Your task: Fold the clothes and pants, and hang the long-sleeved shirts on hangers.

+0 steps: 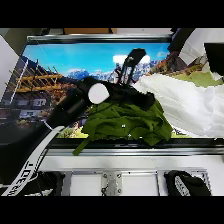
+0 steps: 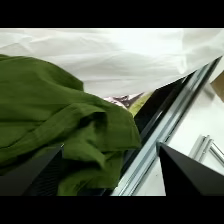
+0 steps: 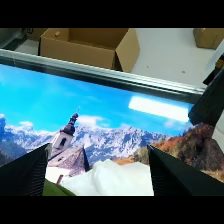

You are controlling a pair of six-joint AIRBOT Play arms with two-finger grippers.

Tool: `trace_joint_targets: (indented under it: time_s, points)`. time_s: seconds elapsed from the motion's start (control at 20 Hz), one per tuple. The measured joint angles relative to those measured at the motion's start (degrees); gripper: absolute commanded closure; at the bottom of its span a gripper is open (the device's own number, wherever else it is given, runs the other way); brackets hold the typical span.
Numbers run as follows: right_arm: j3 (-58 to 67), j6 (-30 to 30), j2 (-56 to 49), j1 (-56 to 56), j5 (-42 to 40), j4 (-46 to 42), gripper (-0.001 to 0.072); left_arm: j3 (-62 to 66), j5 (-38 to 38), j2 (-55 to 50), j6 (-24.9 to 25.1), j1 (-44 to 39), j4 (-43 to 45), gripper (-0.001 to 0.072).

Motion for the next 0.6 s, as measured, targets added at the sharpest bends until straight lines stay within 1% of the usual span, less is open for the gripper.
trace_joint_targets:
  time_s: [0.15, 0.35, 0.5, 0.6]
  points:
    - [0.0, 0.0, 0.3, -0.3, 2.6, -1.5, 0.0063, -5.9, -4.7, 4.9, -0.5, 7.0, 1.9, 0.0095]
    - [-0.1, 0.9, 0.0, -0.3, 3.9, -2.2, 0.0063, -21.7, -10.0, 15.2, -3.5, 12.7, 11.2, 0.0095]
    - [-0.1, 2.9, -0.9, -0.3, 4.9, -2.3, 0.0064, -34.2, -10.3, 21.9, -6.2, 14.1, 17.1, 0.0095]
    - [-0.1, 3.7, -1.7, -0.2, 6.2, -2.3, 0.0064, -41.1, -8.2, 24.6, -7.1, 14.4, 19.2, 0.0094]
